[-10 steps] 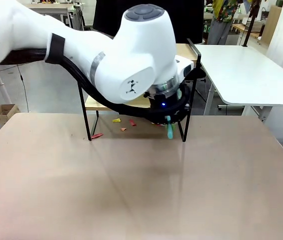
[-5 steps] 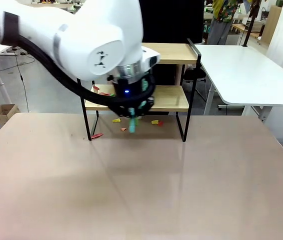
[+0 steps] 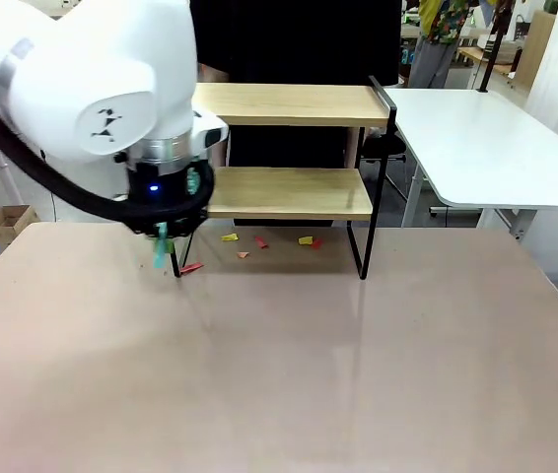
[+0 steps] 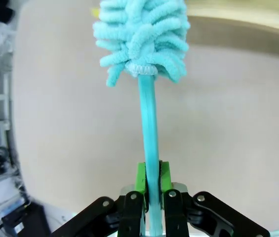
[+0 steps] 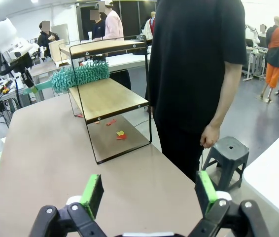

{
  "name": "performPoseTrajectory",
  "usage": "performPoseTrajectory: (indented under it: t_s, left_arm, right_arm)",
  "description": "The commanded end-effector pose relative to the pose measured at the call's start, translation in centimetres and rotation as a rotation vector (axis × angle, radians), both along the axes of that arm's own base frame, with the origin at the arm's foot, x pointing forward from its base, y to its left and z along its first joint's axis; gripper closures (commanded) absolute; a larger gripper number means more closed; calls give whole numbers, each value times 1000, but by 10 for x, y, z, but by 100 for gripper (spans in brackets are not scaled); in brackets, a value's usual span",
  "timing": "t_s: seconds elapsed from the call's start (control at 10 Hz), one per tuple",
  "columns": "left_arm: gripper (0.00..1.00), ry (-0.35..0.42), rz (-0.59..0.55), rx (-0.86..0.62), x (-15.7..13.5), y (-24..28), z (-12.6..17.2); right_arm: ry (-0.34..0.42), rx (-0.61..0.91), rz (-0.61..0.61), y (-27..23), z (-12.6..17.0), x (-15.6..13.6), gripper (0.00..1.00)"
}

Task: Clean the shelf.
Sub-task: Clean the specific section of the Shelf indicated by the human with the Duster.

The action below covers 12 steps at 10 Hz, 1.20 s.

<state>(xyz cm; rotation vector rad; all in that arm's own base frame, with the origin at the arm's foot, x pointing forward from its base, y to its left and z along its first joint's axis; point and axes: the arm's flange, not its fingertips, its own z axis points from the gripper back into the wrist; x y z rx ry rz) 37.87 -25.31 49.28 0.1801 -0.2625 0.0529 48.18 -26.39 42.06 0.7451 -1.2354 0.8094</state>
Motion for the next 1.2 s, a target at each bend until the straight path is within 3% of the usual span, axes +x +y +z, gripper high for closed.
performPoseTrajectory:
  t_s: [0.0,0.2,0.3,0.5,0.8,1.0,1.1]
  left_arm:
    - [87,-31,49,67,-22,17,11]
    - [87,-101,-16,-15,-42,3,33]
    - [87,-40,-2,25,-17,5,14]
    - [87,-79,-20,9,-30,-3,29]
    - [87,-147,-200,-270,-42,23,56]
    - [87,-120,-352,-364,-55,41,58]
    - [87,-90,-479,-413,-61,52,59]
  right_arm:
    - [-6,-1,-1,1,3,0,0]
    - [-6,-1,-1,1,3,0,0]
    - [-6,-1,-1,1,3,0,0]
    - [-6,-1,-1,1,3,0,0]
    - [-6,-1,-1,1,3,0,0]
    - [-6,-1,-1,1,3,0,0]
    - [-6,-1,-1,1,3,0,0]
